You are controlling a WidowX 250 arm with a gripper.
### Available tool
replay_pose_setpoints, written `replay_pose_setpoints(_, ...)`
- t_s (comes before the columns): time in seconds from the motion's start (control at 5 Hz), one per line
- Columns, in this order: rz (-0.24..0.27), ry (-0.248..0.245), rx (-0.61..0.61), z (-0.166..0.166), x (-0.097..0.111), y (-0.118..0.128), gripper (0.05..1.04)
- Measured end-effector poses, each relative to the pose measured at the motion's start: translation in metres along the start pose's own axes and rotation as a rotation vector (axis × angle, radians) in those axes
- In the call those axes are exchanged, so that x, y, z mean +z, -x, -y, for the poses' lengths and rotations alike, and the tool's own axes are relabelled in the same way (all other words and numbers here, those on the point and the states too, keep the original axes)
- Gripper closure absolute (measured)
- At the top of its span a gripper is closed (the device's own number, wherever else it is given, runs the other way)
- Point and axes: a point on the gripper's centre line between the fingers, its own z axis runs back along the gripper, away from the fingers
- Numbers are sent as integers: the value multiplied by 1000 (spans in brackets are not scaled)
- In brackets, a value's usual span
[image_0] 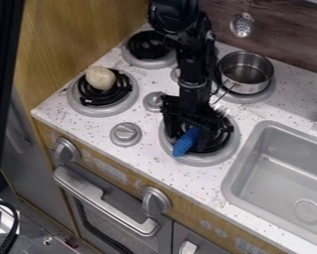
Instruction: Moved the blue fork from the front burner on the right side to the middle of the cooker.
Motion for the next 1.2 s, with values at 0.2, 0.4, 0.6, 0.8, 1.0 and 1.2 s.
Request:
replay_pose_setpoints(0.2, 22, -9, 3, -2, -2, -1, 390)
replay_pose_setpoints(0.4, 38, -12, 2, -4, -2, 1, 650)
replay_pose_setpoints(0.6, 25, -26, -11, 0, 0, 14, 677)
replay_pose_setpoints(0.8, 33, -43, -64, 16, 14, 28, 677)
replay_pose_setpoints(1.0, 10, -54, -41, 30, 16, 49, 677)
replay_pose_setpoints(1.2, 28, -54, -6, 20, 27, 54, 677)
